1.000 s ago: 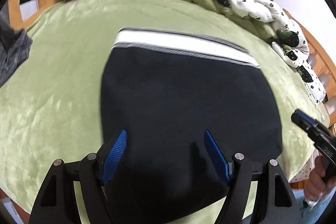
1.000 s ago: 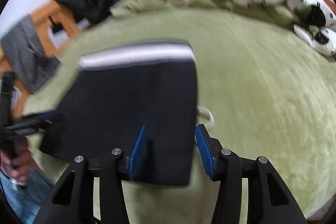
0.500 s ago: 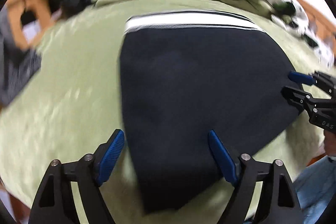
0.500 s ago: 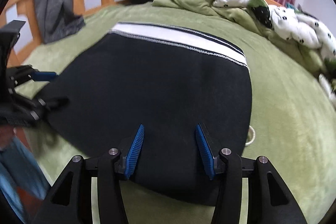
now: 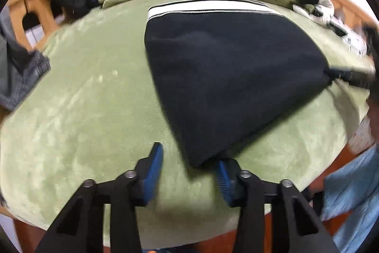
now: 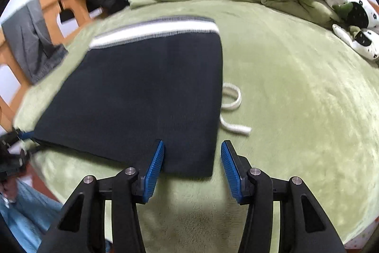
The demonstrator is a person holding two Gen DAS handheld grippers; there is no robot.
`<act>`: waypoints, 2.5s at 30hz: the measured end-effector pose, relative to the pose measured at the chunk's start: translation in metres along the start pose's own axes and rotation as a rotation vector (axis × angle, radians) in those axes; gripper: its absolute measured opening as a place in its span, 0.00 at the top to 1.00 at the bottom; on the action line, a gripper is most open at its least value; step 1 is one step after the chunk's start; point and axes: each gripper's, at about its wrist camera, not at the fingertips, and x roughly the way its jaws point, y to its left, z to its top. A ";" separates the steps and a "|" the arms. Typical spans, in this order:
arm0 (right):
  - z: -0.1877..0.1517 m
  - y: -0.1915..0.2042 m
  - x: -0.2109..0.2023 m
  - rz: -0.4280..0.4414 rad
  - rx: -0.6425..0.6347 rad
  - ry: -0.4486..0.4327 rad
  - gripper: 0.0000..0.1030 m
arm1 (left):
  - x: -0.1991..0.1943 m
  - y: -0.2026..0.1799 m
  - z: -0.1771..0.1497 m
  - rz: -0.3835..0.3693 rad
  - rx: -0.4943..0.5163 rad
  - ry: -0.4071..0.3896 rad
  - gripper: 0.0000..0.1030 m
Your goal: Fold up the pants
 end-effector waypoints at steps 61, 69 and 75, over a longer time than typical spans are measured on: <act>0.123 -0.004 0.005 -0.053 0.072 -0.112 0.52 | 0.020 0.006 0.139 -0.073 -0.223 -0.071 0.42; 0.084 0.026 -0.107 -0.060 0.085 -0.229 0.30 | -0.073 -0.014 0.099 -0.045 -0.176 -0.201 0.32; 0.041 0.052 -0.144 -0.094 0.041 -0.194 0.30 | -0.119 -0.013 0.054 0.040 -0.167 -0.229 0.28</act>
